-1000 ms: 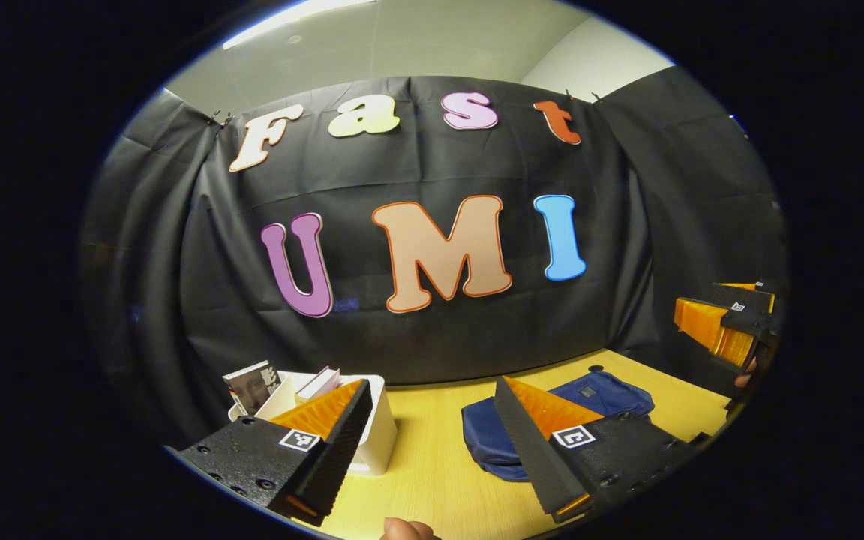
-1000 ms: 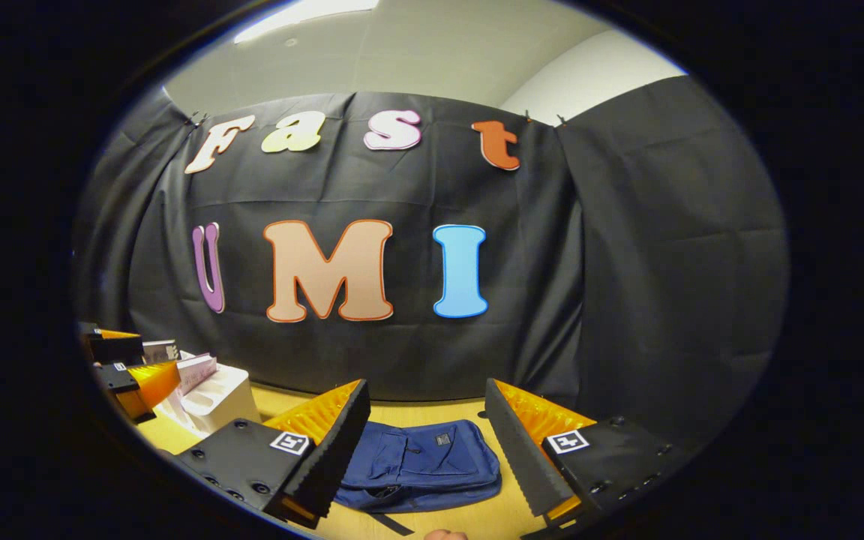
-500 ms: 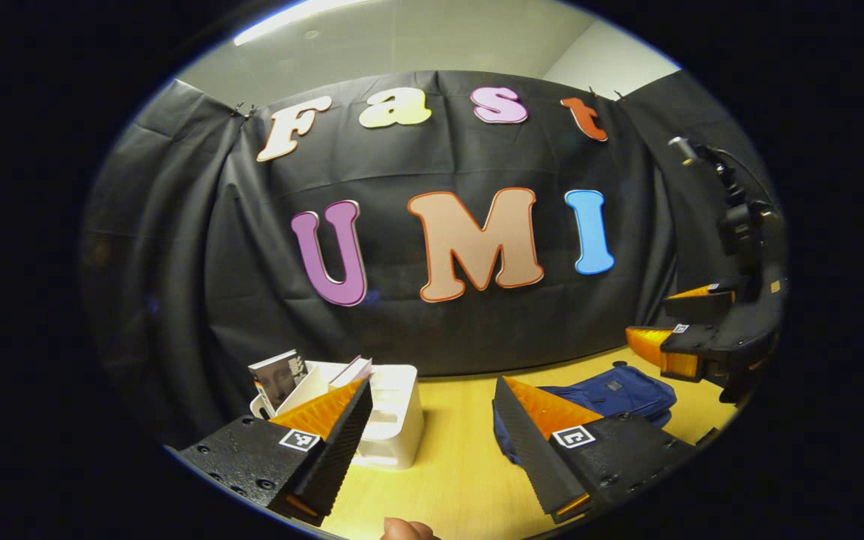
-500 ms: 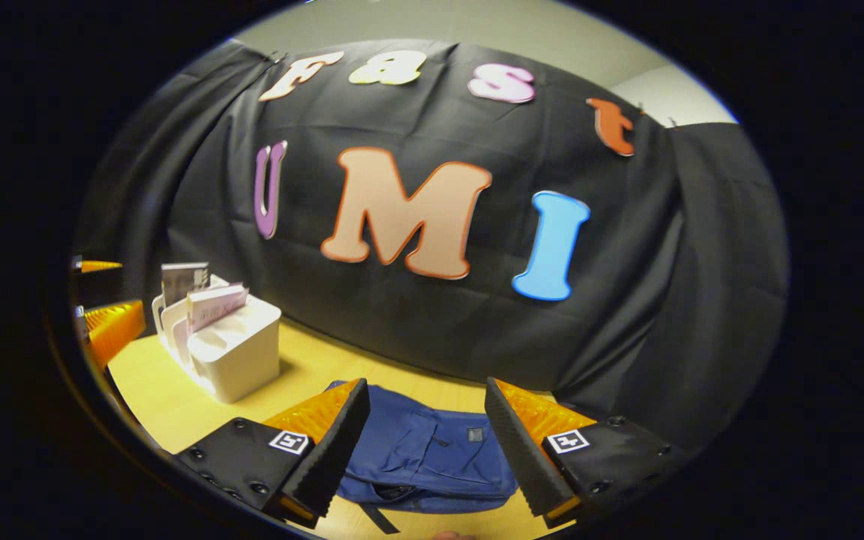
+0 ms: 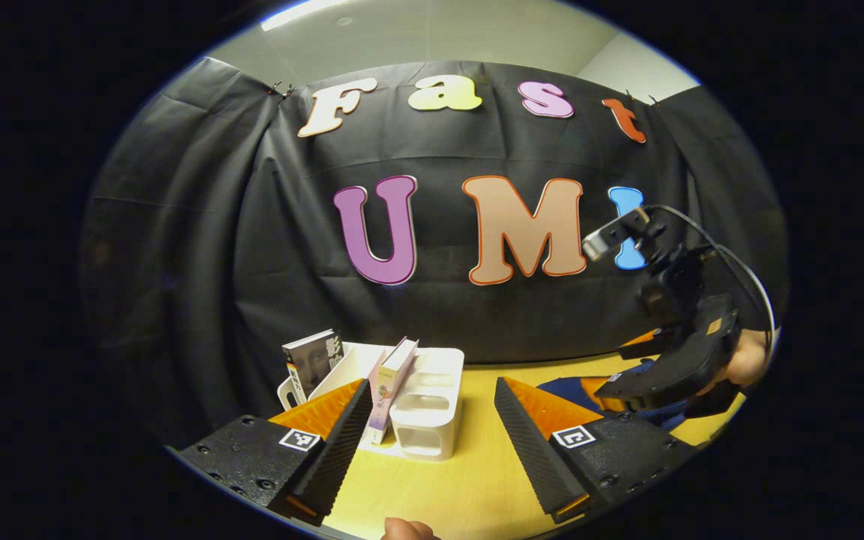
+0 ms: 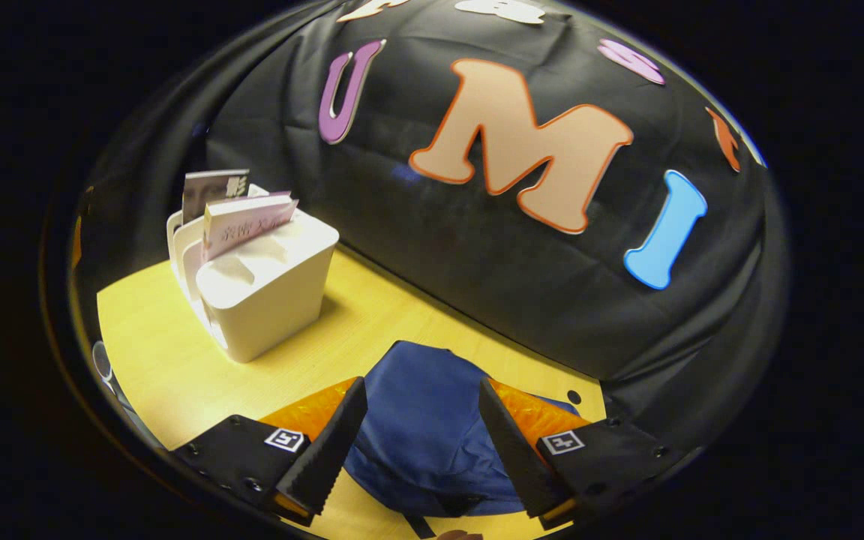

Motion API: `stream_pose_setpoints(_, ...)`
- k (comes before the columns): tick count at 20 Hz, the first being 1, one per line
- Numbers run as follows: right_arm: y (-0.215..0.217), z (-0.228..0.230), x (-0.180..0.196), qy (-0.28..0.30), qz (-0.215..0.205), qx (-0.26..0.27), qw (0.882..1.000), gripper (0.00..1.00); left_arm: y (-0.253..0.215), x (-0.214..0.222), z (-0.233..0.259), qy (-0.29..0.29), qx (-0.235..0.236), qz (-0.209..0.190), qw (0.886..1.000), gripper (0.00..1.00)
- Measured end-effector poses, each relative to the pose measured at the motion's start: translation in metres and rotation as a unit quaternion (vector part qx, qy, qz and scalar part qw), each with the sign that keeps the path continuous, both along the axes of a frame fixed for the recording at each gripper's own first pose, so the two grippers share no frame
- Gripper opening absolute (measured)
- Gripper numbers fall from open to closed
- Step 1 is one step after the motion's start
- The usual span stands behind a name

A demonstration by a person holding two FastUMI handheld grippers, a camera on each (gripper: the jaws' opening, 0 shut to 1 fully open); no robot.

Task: Open the schoolbag, grab two books from the bookshelf and put them into the schoolbag.

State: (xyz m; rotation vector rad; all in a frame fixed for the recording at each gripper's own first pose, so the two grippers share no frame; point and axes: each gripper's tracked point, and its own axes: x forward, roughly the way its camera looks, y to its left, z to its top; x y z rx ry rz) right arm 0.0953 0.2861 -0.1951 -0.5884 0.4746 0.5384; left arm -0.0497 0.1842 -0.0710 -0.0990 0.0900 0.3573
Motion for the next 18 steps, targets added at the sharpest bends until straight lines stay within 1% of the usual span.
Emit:
stream_pose_setpoints(1,0.009,-0.015,0.001,0.008,0.002,-0.015,1.000,0.98,0.008,0.000,-0.003,0.000,-0.004,0.001,1.000,0.96)
stream_pose_setpoints(5,0.029,-0.078,-0.001,0.042,-0.007,-0.080,0.996,0.98,0.043,-0.002,-0.013,-0.002,-0.018,0.010,1.000,0.96)
stream_pose_setpoints(6,0.031,-0.091,0.000,0.046,-0.010,-0.093,0.995,0.94,0.051,-0.003,-0.017,-0.002,-0.021,0.012,1.000,1.00)
stream_pose_setpoints(7,0.030,-0.099,0.001,0.048,-0.014,-0.108,0.993,0.98,0.058,-0.005,-0.019,-0.001,-0.023,0.015,1.000,1.00)
stream_pose_setpoints(8,0.029,-0.107,-0.001,0.052,-0.019,-0.120,0.991,0.98,0.065,-0.004,-0.021,-0.001,-0.025,0.017,1.000,0.96)
stream_pose_setpoints(9,0.026,-0.115,0.001,0.054,-0.026,-0.132,0.989,0.98,0.072,-0.005,-0.023,-0.001,-0.026,0.020,0.999,1.00)
stream_pose_setpoints(10,0.022,-0.124,0.001,0.058,-0.030,-0.144,0.987,0.92,0.078,-0.005,-0.026,-0.001,-0.028,0.022,0.999,1.00)
stream_pose_setpoints(12,0.014,-0.137,0.004,0.069,-0.038,-0.167,0.983,0.96,0.089,-0.005,-0.031,0.001,-0.033,0.026,0.999,0.99)
stream_pose_setpoints(13,0.011,-0.142,0.005,0.071,-0.044,-0.175,0.981,0.98,0.094,-0.004,-0.033,0.003,-0.036,0.028,0.999,0.99)
stream_pose_setpoints(14,0.006,-0.148,0.005,0.076,-0.048,-0.185,0.979,0.90,0.097,-0.004,-0.037,0.004,-0.037,0.029,0.999,0.96)
stream_pose_setpoints(15,0.005,-0.151,0.004,0.084,-0.052,-0.185,0.978,0.90,0.101,-0.004,-0.038,0.003,-0.039,0.032,0.999,0.95)
stream_pose_setpoints(16,0.005,-0.155,0.005,0.089,-0.058,-0.181,0.978,0.89,0.103,-0.004,-0.040,0.003,-0.040,0.033,0.999,0.99)
stream_pose_setpoints(18,0.006,-0.157,0.005,0.099,-0.062,-0.177,0.977,0.90,0.107,-0.004,-0.044,0.004,-0.042,0.033,0.999,0.99)
